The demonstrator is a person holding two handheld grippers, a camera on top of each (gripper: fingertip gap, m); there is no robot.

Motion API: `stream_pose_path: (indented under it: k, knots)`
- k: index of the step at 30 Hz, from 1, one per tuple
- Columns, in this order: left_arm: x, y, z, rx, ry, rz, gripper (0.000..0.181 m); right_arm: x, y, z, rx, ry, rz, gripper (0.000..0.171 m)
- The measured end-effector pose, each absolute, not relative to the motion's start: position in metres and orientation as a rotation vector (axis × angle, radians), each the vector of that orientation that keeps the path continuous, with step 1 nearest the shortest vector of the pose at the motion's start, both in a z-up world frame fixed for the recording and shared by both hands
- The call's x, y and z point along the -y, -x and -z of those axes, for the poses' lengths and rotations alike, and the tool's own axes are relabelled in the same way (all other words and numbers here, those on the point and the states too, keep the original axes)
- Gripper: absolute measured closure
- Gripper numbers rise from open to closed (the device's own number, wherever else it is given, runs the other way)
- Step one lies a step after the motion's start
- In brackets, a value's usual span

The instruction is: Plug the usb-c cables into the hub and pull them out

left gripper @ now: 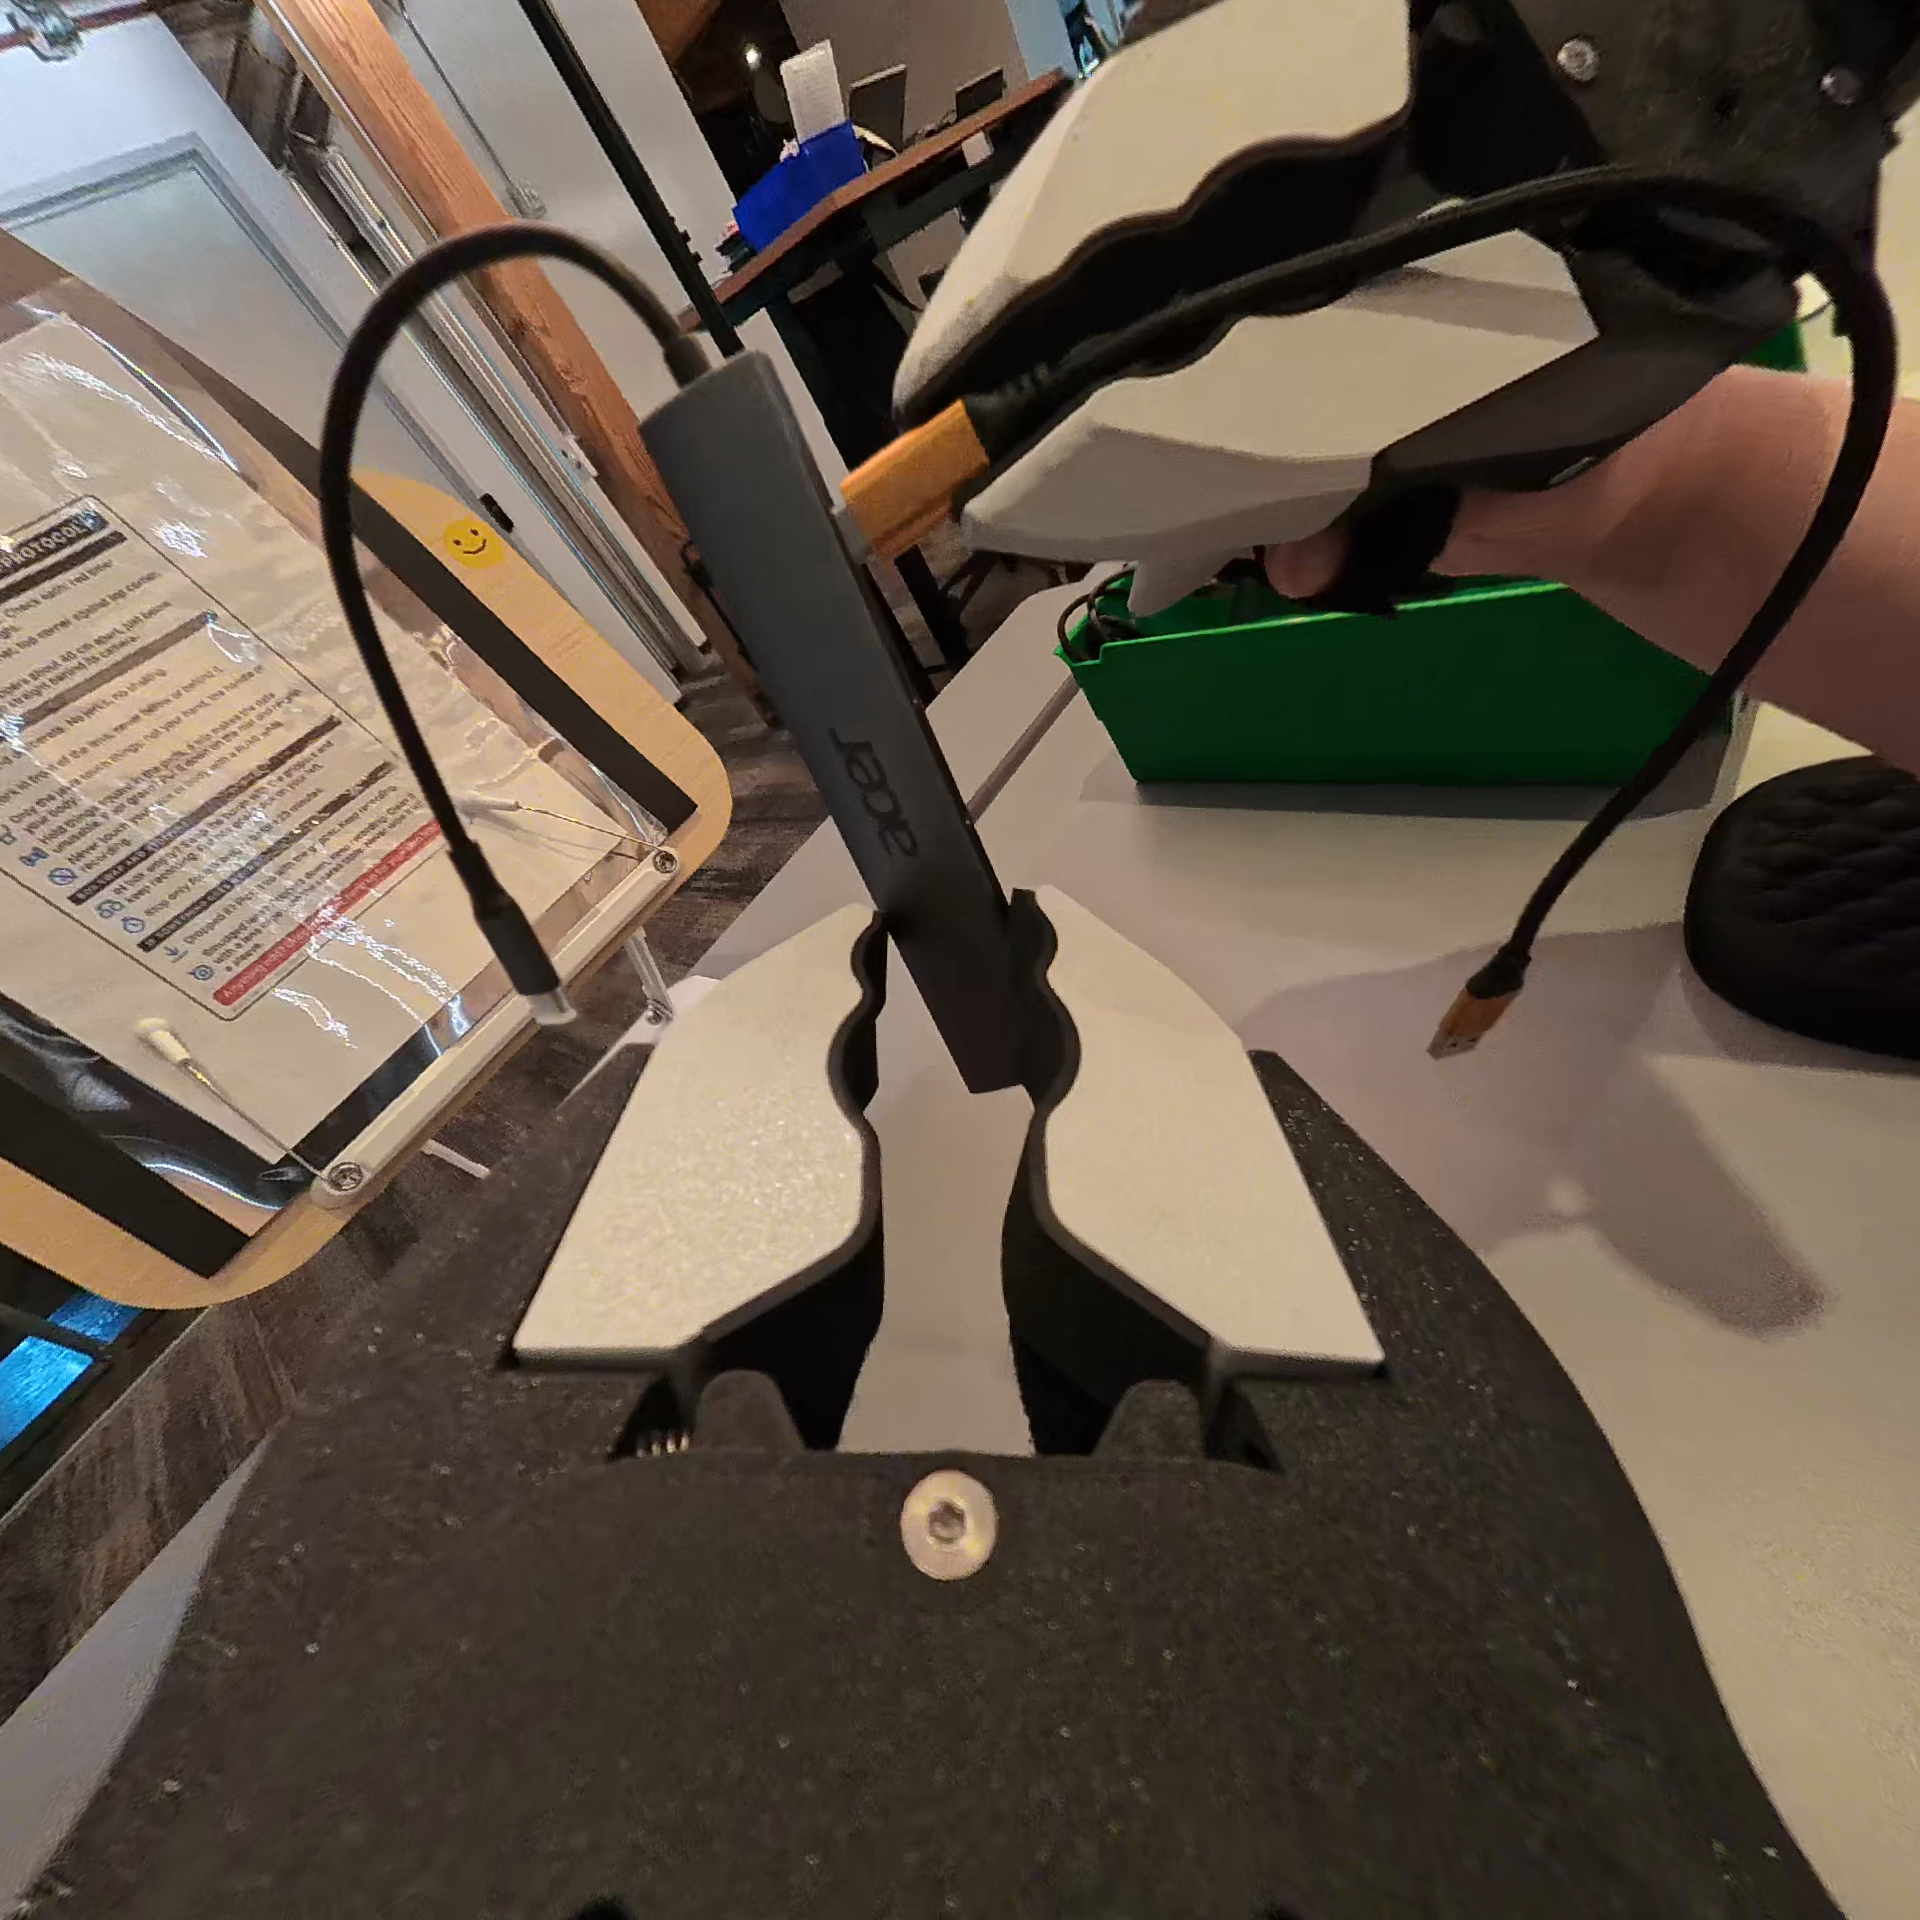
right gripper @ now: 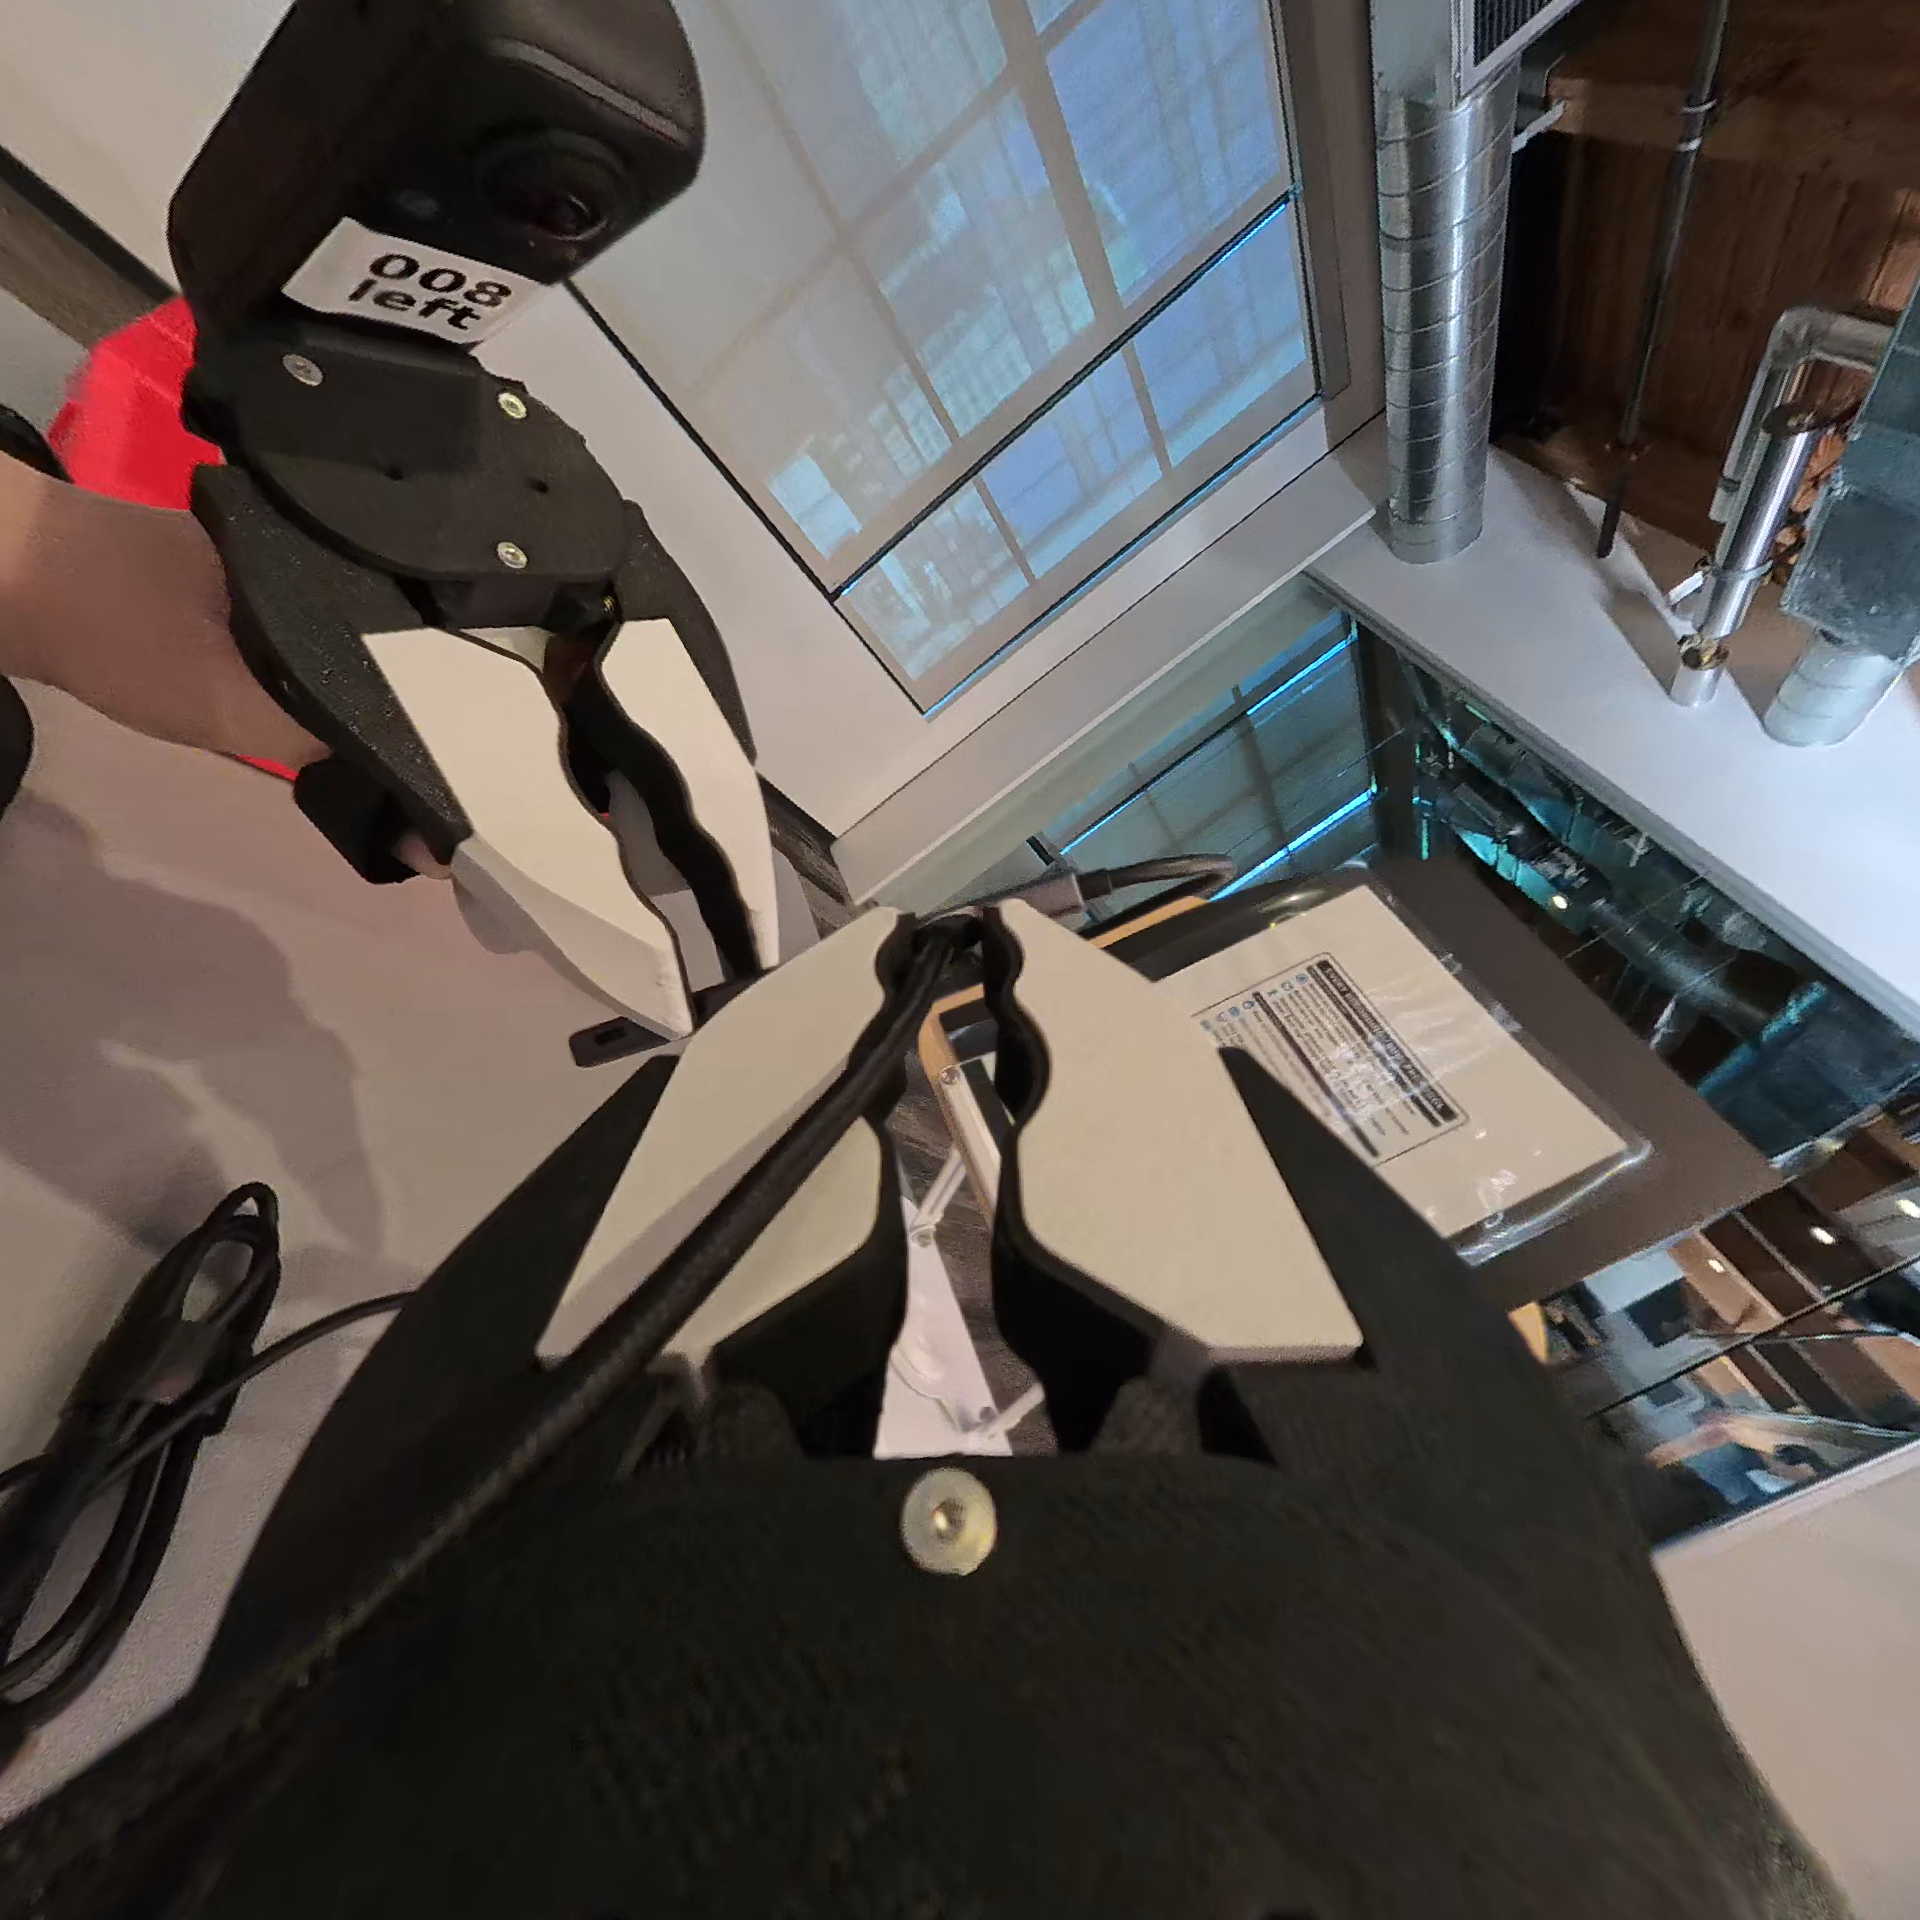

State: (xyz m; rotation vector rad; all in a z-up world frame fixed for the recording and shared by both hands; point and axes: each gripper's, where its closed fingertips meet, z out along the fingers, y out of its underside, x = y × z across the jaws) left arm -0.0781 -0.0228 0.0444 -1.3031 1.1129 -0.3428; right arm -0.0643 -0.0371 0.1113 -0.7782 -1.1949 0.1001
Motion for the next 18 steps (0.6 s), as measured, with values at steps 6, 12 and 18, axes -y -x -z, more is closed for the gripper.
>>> stream_pose_path:
  k: [6,12,18]
  knots:
    - [0.028,0.073,-0.052,-1.060,1.288,0.475,0.159,0.052,0.071,-0.121,1.212,0.715,-0.029,0.158]
    - [0.018,0.060,-0.063,-0.903,1.247,0.754,0.150,0.051,0.074,-0.119,1.228,0.710,0.002,0.159]
    - [0.017,0.037,-0.025,-0.991,1.389,0.937,0.158,0.025,0.066,-0.093,1.268,0.828,-0.023,0.158]
